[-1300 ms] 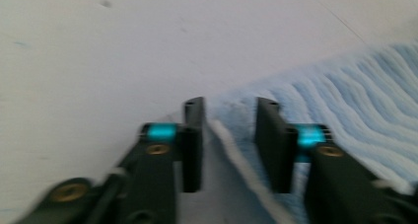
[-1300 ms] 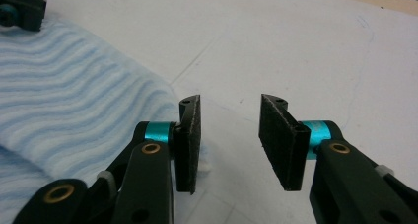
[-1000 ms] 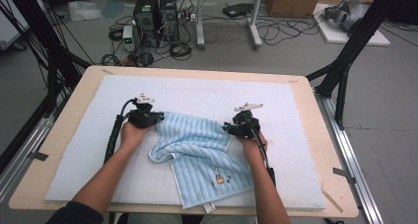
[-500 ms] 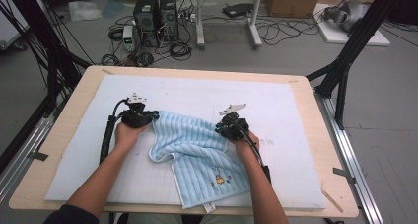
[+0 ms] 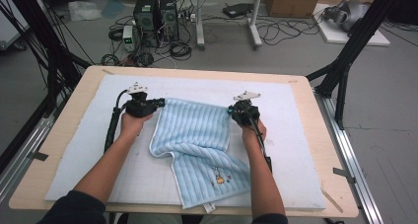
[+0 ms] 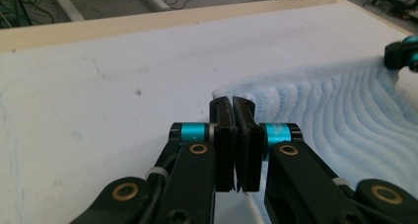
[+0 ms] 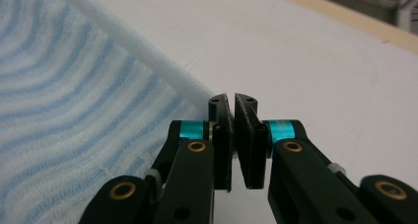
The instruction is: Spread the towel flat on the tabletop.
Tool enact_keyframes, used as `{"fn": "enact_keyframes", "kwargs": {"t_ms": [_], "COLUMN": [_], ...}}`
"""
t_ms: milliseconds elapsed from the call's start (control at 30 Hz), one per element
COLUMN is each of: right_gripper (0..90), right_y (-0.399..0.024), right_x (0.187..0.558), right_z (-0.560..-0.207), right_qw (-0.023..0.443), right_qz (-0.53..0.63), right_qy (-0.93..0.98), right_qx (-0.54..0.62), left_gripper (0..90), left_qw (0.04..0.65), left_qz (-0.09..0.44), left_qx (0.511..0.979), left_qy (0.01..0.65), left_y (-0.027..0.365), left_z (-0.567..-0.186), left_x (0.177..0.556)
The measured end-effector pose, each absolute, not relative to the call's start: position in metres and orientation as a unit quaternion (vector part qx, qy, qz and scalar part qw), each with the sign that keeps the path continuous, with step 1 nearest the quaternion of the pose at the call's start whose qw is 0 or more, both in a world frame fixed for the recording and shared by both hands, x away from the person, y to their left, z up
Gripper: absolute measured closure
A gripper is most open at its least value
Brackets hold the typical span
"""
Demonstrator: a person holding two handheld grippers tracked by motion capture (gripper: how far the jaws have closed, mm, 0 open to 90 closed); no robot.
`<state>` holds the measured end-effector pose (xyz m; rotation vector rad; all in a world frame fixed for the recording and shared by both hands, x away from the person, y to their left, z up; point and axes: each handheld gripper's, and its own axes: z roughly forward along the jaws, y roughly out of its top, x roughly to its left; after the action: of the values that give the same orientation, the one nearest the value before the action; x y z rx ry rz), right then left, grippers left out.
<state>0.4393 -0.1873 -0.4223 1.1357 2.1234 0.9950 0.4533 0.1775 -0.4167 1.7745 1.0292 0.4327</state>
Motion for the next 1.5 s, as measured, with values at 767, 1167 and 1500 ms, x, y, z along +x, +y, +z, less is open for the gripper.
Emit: {"fn": "enact_keyframes", "kwargs": {"t_ms": [767,1167,1500], "right_gripper": [53.1,50.3,49.8], "right_y": [-0.232,-0.232,-0.194], "right_x": [0.425,0.406,0.416], "right_z": [-0.420,-0.434,-0.445], "right_qw": [0.251,0.215,0.176], "right_qz": [0.404,0.414,0.421], "right_qy": [0.743,0.756,0.770], "right_qx": [0.471,0.459,0.445], "left_gripper": [53.6,86.7,60.5], "left_qw": [0.416,0.388,0.430], "left_qz": [0.144,0.233,0.208], "left_qx": [0.787,0.757,0.725], "left_qy": [0.433,0.472,0.497], "left_y": [0.153,0.155,0.179], "left_z": [-0.449,-0.448,-0.444], "left_x": [0.450,0.479,0.476]}}
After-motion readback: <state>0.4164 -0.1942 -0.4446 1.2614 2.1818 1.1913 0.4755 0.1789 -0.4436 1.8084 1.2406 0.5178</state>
